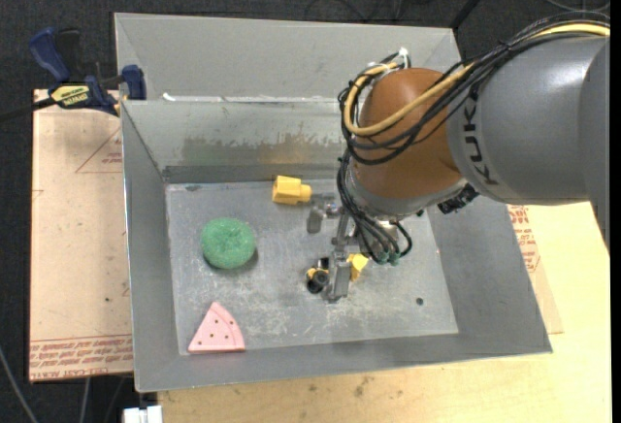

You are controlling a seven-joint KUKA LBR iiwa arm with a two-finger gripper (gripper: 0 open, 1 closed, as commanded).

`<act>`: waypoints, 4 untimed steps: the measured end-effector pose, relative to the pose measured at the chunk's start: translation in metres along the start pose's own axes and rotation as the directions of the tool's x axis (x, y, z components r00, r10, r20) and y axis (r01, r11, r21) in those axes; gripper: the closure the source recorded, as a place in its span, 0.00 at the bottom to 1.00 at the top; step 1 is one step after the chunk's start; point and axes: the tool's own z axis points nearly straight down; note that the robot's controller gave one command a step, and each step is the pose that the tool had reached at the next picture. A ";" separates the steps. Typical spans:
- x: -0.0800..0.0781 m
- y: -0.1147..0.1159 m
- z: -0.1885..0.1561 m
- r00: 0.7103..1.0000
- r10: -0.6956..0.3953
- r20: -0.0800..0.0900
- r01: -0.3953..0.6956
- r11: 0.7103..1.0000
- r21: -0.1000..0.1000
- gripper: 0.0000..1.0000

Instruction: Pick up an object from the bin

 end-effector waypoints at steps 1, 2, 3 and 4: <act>-0.002 0.000 -0.004 1.000 0.002 0.008 -0.002 1.000 -0.001 0.00; 0.009 -0.036 0.033 0.999 0.041 0.013 -0.041 0.999 -0.002 0.00; 0.003 -0.052 0.063 1.000 -0.010 0.006 0.010 1.000 0.002 0.00; 0.022 -0.053 0.087 0.984 0.180 0.007 -0.180 0.984 -0.002 1.00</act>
Offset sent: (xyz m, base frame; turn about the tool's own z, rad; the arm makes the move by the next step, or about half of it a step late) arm -0.0167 -0.0574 -0.0544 0.0642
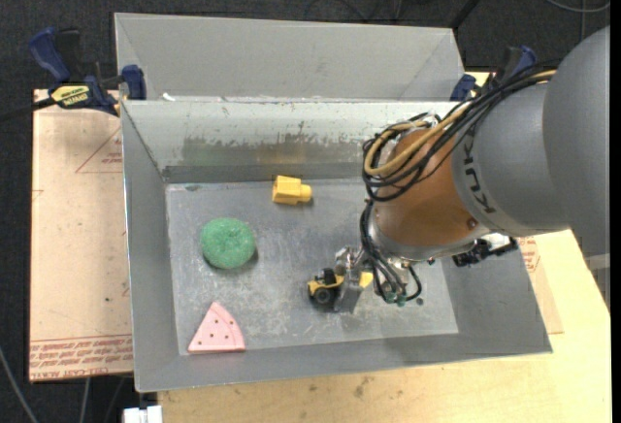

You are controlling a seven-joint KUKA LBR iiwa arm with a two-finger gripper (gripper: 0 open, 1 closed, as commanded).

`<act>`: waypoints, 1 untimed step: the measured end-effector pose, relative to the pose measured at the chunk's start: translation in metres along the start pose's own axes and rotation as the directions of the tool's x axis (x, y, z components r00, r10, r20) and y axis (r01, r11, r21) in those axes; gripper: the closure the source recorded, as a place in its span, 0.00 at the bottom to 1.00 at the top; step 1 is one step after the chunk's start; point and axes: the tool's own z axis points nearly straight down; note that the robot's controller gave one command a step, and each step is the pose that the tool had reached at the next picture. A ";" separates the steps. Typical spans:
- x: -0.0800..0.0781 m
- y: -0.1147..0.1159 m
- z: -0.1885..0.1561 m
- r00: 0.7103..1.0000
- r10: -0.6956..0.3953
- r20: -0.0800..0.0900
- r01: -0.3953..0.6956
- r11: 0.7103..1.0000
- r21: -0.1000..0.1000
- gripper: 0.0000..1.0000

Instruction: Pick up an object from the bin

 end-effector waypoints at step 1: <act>0.000 0.000 0.000 1.000 0.000 0.000 0.000 1.000 0.000 1.00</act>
Offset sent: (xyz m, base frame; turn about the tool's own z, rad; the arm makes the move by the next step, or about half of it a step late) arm 0.0259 -0.0206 0.2089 0.0036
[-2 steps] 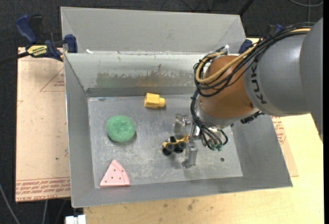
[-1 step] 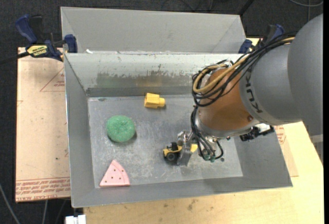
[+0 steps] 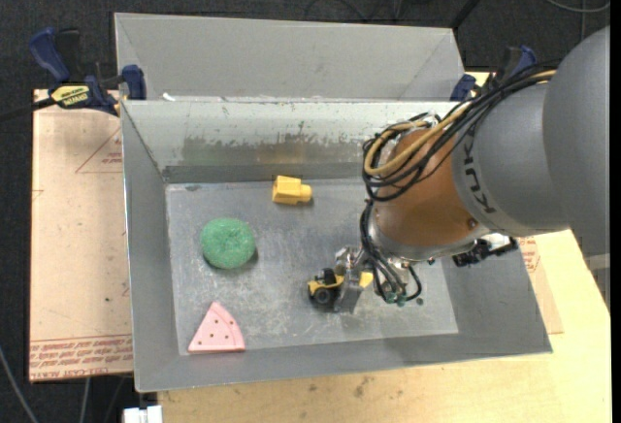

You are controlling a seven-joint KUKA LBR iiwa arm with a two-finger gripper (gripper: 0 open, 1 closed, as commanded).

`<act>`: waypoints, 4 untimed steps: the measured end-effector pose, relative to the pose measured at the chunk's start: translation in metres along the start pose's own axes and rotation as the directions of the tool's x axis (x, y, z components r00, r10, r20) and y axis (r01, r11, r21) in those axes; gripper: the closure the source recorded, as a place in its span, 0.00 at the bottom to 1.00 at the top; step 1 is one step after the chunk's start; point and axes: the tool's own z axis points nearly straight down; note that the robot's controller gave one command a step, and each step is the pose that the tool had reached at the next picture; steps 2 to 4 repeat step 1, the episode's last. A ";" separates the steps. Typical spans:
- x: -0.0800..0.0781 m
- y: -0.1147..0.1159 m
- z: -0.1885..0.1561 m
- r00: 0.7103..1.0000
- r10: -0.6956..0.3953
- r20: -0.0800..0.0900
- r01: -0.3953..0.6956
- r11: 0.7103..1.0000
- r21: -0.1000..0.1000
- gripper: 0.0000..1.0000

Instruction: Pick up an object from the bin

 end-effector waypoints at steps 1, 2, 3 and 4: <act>-0.029 -0.014 -0.208 1.000 0.003 0.004 -0.003 1.000 0.000 1.00; -0.029 -0.014 -0.208 1.000 0.003 0.004 -0.003 1.000 0.000 1.00; -0.029 -0.014 -0.208 1.000 0.003 0.004 -0.003 1.000 0.000 1.00; -0.029 -0.014 -0.208 1.000 0.003 0.004 -0.003 1.000 0.000 1.00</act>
Offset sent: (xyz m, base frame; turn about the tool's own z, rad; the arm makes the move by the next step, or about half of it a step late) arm 0.0000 0.0000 0.0000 0.0000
